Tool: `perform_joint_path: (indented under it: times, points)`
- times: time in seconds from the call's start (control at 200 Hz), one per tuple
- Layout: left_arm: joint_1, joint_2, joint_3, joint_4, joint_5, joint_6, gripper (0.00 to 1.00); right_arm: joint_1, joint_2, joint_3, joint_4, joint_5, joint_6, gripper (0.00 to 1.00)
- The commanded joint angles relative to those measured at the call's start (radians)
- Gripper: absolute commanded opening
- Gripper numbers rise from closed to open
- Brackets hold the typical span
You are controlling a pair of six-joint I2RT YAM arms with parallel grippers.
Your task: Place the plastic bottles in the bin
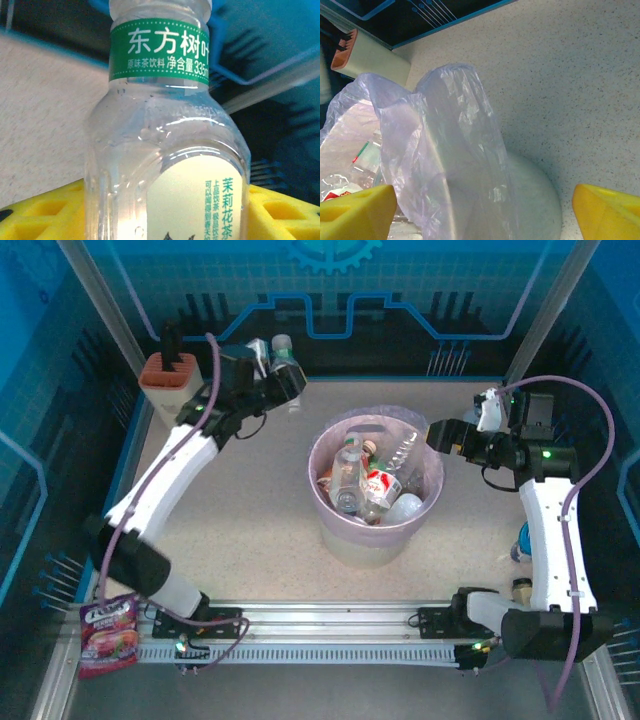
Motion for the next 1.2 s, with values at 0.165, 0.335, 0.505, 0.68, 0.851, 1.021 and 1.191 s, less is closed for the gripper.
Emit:
perform_joint_path:
  times: [0.165, 0.335, 0.505, 0.68, 0.851, 1.021, 1.191]
  points:
    - [-0.228, -0.07, 0.201, -0.297, 0.133, 0.288, 0.37, 0.007, 0.014, -0.024, 0.057, -0.032, 0.03, 0.92]
    - [-0.351, 0.041, 0.369, -0.543, 0.055, 0.361, 0.35, 0.012, 0.011, -0.034, 0.064, -0.034, 0.035, 0.92]
    - [-0.377, 0.065, 0.354, -0.594, 0.055, 0.36, 0.35, 0.012, 0.007, -0.033, 0.05, -0.02, 0.022, 0.92]
    - [-0.381, 0.091, 0.352, -0.665, 0.031, 0.4, 0.37, 0.013, 0.013, -0.031, 0.055, -0.021, 0.025, 0.92]
    - [-0.39, 0.172, 0.405, -0.735, 0.061, 0.427, 0.35, 0.015, 0.016, -0.032, 0.061, -0.028, 0.032, 0.92]
    - [-0.419, 0.25, 0.456, -0.774, 0.093, 0.487, 0.35, 0.015, 0.017, -0.025, 0.055, -0.022, 0.027, 0.92]
    - [-0.435, 0.327, 0.514, -0.818, 0.089, 0.552, 0.35, 0.014, 0.023, -0.025, 0.059, -0.026, 0.029, 0.92]
